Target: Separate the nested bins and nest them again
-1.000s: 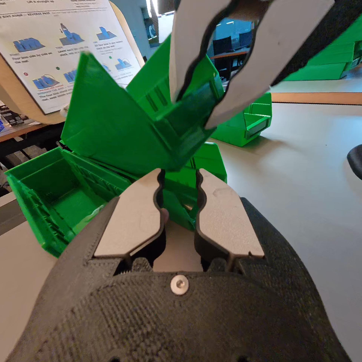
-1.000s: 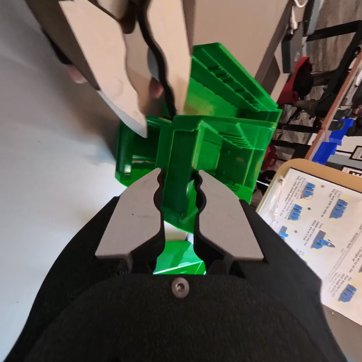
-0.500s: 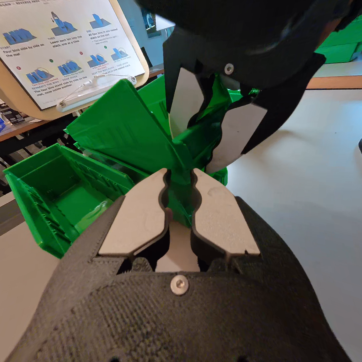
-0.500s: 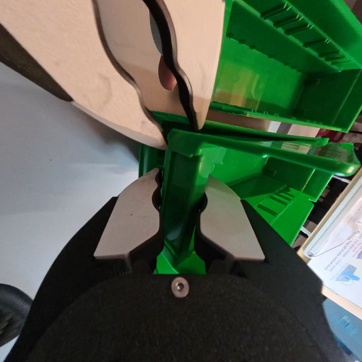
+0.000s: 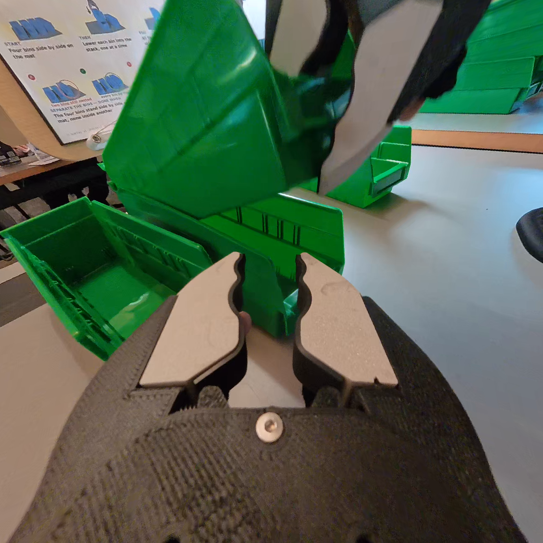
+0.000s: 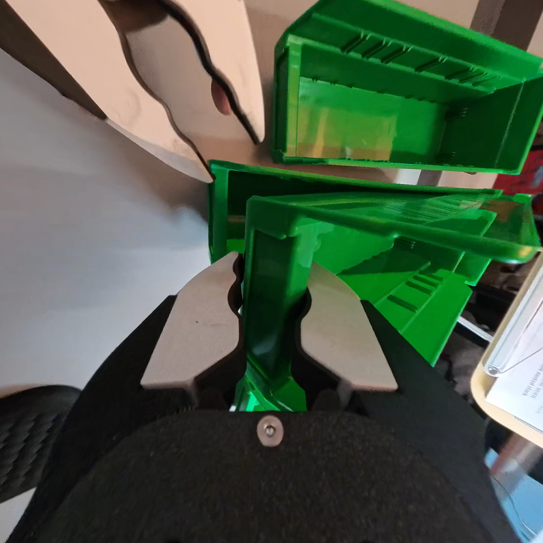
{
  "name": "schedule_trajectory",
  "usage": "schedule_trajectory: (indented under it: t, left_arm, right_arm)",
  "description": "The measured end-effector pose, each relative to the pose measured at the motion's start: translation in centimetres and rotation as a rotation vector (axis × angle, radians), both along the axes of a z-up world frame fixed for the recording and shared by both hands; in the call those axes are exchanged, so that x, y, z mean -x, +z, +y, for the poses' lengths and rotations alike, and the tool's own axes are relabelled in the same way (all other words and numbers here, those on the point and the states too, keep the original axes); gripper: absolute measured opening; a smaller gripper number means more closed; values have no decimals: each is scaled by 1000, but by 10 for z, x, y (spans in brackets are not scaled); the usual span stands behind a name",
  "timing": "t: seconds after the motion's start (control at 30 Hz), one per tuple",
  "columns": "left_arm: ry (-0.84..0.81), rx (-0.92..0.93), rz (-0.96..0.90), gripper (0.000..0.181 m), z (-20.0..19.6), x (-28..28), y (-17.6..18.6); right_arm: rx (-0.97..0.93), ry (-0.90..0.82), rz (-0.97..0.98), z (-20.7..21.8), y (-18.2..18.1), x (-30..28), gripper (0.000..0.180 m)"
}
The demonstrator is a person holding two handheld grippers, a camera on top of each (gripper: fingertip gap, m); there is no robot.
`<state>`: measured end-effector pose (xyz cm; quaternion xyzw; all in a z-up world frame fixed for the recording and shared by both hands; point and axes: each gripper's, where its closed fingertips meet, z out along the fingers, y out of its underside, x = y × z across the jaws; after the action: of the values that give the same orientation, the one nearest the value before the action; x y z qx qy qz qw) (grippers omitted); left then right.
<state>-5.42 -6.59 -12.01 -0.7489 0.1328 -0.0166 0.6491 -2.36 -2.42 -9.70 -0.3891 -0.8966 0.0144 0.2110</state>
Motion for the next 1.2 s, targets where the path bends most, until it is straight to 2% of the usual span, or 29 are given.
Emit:
schedule_trajectory:
  t: [0.27,0.53,0.83,0.93,1.0,1.2]
  left_arm:
    - [-4,8,8,35,-1,-2,-4]
    - [-5,3,-1,36,-1,-3,-4]
    - [29,-4,-4,38,-1,6,-2]
    - [32,-15,-1,38,-3,8,2]
    - [32,-16,-1,38,-4,8,3]
    - [28,-16,5,38,-5,8,3]
  right_arm:
    - [150,41,33,-13,57,-13,34]
    - [272,1,107,-9,100,-33,35]
    - [204,-21,182,16,134,-41,33]
    - [85,-55,153,33,123,-50,33]
    - [13,-82,121,45,101,-59,33]
    - [-183,-131,67,84,-12,-81,34]
